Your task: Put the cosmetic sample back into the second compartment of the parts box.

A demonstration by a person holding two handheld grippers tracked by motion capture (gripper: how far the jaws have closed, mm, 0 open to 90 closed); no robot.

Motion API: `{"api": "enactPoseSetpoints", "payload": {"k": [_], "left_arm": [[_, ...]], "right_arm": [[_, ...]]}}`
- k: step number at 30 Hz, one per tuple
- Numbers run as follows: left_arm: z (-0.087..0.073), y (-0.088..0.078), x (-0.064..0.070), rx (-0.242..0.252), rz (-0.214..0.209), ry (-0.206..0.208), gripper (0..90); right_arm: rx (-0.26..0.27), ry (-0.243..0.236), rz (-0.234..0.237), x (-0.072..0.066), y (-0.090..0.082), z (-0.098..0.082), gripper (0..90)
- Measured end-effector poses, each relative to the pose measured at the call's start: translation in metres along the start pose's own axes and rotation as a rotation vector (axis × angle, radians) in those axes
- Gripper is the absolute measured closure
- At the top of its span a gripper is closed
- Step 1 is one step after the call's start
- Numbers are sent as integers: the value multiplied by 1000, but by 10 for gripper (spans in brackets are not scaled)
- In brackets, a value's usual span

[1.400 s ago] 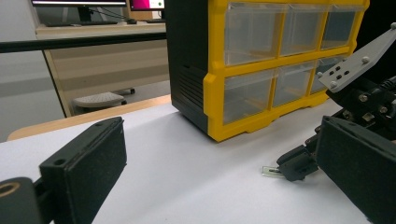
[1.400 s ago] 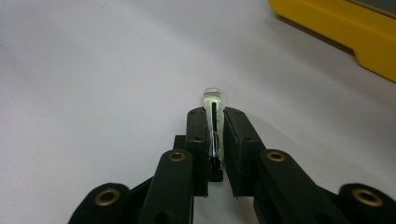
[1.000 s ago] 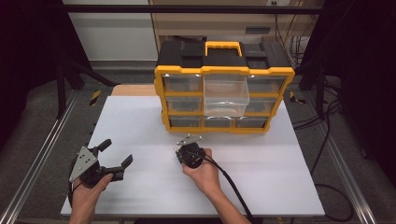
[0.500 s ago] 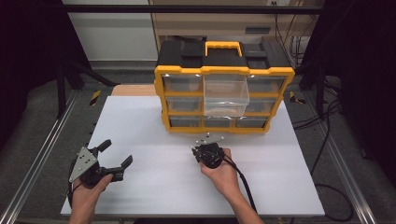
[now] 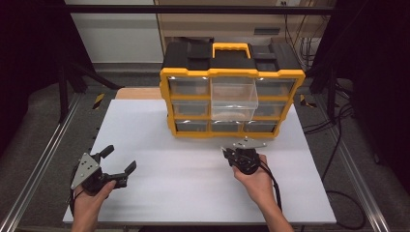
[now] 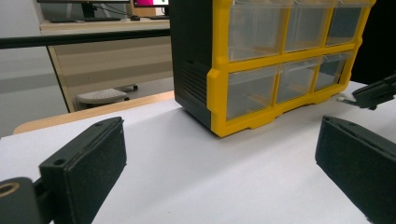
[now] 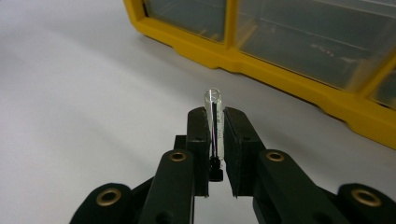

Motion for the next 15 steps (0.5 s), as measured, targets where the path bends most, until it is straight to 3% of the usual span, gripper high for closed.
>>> {"api": "enactPoseSetpoints", "payload": {"k": [10, 15], "left_arm": [[-2, -4, -3, 3, 17, -16, 21], [-2, -4, -3, 2, 20, -19, 21]], "right_arm": [[66, 70, -17, 29, -31, -2, 812], [74, 79, -32, 38, -41, -1, 812]]}}
Point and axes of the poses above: each handheld gripper's, and its own axes: y roughly forward along the jaws, z roughly out of its top, x roughly to its right, the point moved 1 cm from there along y, roughly forward along the jaws, and after that the axes turned 3 degrees about -z, right-handed, at the moved point
